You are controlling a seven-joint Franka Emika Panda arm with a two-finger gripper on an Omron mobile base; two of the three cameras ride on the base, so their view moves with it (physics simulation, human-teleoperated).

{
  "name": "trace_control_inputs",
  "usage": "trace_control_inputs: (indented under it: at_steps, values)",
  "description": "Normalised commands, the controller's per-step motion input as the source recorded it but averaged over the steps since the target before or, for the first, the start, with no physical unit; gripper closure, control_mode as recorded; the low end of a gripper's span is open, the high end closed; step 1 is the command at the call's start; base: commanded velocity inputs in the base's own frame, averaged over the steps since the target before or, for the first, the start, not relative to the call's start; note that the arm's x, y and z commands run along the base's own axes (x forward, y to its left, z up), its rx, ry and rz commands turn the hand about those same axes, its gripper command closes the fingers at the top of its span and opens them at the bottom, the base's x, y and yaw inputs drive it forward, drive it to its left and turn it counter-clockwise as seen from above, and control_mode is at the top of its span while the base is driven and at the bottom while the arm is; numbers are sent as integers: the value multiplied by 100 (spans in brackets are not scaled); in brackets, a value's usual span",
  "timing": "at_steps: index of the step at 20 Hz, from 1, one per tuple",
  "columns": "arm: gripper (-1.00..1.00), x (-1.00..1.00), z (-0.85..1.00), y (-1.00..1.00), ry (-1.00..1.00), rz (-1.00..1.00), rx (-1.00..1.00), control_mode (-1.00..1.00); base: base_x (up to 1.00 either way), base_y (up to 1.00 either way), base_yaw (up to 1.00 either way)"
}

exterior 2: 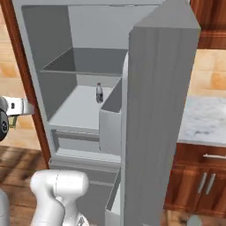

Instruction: Pick the egg and butter from the fridge and place them by the bowl for mixing.

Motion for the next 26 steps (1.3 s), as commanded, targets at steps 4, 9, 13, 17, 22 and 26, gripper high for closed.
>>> trace_control_inputs:
  at_steps: [4,9,13,17,22,26]
  values:
    - [100,0,0,0,0,0,0,100,0,100,43]
    - [100,0,0,0,0,0,0,100,0,100,48]
    - [100,0,0,0,0,0,0,100,-1,100,64]
    - [100,0,0,0,0,0,0,100,-10,98,72]
    - [100,0,0,0,0,0,0,100,-7,77,80]
    - [100,0,0,0,0,0,0,100,-3,49,91]
